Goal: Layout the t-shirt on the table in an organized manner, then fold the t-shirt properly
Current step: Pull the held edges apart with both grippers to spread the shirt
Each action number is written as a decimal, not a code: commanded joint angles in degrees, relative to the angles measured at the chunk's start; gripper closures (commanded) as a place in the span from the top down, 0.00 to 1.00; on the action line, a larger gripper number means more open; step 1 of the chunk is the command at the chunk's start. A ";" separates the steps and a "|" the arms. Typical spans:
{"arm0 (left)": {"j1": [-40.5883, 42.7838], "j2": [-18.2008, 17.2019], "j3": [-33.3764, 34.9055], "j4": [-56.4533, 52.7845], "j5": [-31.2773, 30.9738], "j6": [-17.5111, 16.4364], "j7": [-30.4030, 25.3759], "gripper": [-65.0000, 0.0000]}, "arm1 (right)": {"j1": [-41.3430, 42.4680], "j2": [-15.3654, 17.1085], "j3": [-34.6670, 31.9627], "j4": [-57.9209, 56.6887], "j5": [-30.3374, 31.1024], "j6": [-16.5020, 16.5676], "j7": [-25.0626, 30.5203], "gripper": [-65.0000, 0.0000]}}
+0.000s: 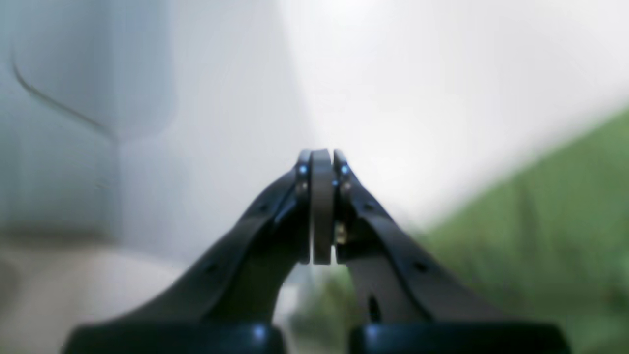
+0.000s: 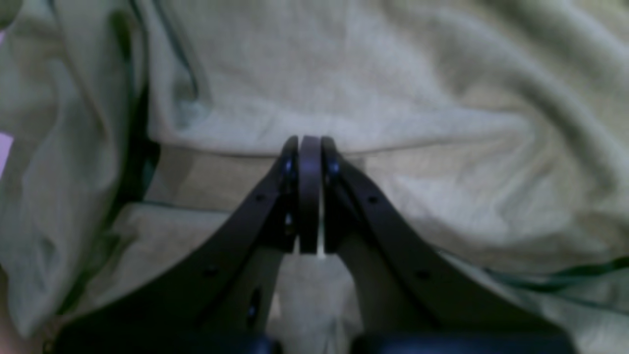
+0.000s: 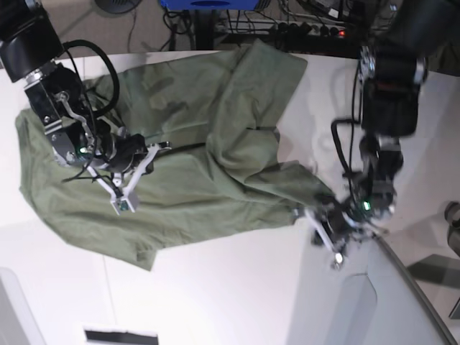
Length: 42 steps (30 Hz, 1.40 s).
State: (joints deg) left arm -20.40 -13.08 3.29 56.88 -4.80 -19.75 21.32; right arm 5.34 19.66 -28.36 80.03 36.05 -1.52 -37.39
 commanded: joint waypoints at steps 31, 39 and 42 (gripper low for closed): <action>-24.74 2.05 5.46 -43.39 9.41 7.75 -28.05 0.00 | -0.82 -0.10 -9.84 4.41 0.56 0.33 -0.64 0.02; -19.11 3.81 -1.66 -24.57 7.92 1.42 -10.82 0.00 | -0.99 -1.24 -12.04 7.22 0.56 0.16 -0.72 0.02; -6.98 3.89 -2.37 -5.67 5.02 -3.68 -0.35 0.00 | -1.08 -1.33 -11.86 5.73 0.56 0.07 -0.72 0.02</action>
State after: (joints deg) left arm -25.02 -8.78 1.10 50.33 0.78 -23.92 22.83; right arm 3.38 18.00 -40.58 85.01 36.25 -1.61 -39.03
